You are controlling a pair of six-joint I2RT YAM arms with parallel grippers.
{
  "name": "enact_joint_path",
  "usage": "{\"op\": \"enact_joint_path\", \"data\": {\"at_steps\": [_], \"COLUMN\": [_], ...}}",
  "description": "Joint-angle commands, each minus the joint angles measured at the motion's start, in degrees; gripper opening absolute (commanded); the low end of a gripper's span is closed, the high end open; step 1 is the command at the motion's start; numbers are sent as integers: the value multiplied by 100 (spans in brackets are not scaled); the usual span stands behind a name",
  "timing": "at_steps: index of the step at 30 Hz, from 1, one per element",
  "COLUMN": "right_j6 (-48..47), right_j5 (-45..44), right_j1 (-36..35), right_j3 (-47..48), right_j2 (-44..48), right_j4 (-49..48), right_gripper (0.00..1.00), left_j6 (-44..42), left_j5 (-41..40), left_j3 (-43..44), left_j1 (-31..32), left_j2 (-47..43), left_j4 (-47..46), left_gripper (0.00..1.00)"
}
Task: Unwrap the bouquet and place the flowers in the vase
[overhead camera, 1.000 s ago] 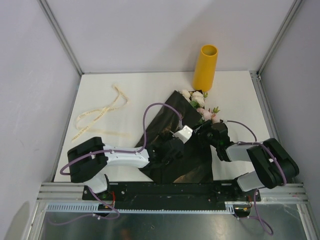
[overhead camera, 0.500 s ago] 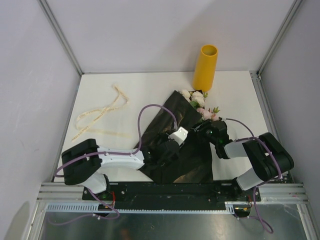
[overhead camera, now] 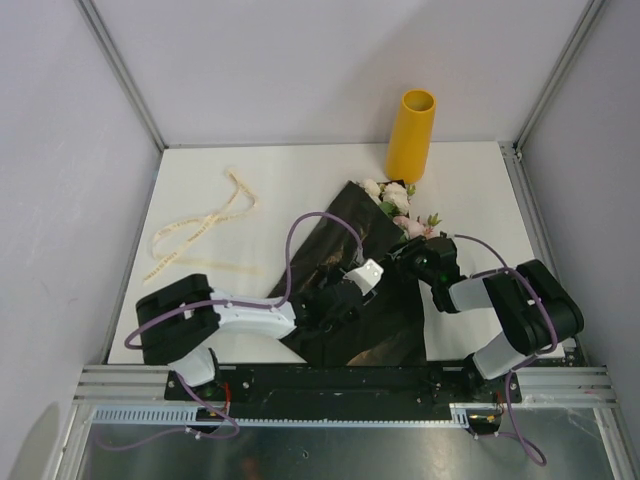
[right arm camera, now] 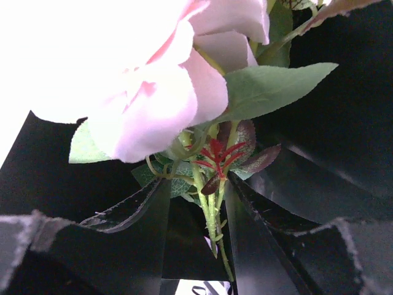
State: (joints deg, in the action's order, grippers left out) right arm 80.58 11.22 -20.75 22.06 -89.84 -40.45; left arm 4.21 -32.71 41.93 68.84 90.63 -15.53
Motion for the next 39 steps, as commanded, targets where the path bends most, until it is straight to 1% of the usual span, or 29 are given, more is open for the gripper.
{"op": "enact_joint_path", "data": {"at_steps": [1,5,8,10,14,15,18,19,22,27,32,39], "right_j6": [-130,-136,-183,-249,-427,-472,-611,-647,-724,-956,-1265,-1628], "right_j5": [81,69,34,10,-170,-246,-425,-462,-487,-619,-855,-1015], "right_j1": [31,-26,-56,-59,-56,-54,-11,12,115,215,362,797], "right_j3": [174,175,175,175,175,175,175,175,175,215,344,509], "right_j2": [-164,-233,-225,-182,69,176,455,536,684,886,1253,1914], "right_j4": [48,-64,-38,11,221,291,482,532,597,766,1228,1832], "right_gripper": [44,36,24,18,5,3,0,0,0,0,0,0], "left_j6": [-349,-403,-523,-558,-578,-574,-562,-553,-531,-476,-465,-465], "left_j5": [-172,-410,-654,-811,-1010,-1036,-1095,-1101,-1104,-1085,-1093,-1157], "left_j3": [430,680,815,849,788,758,695,677,649,672,668,595], "left_j1": [-70,-129,-153,-165,-184,-185,-185,-186,-189,-187,-187,-200], "left_j2": [437,736,849,866,800,777,664,634,543,470,407,230], "left_j4": [-267,-265,-265,-262,-262,-264,-244,-233,-214,-143,-68,3], "left_gripper": [68,66,61,53,26,21,5,3,0,0,0,0]}}
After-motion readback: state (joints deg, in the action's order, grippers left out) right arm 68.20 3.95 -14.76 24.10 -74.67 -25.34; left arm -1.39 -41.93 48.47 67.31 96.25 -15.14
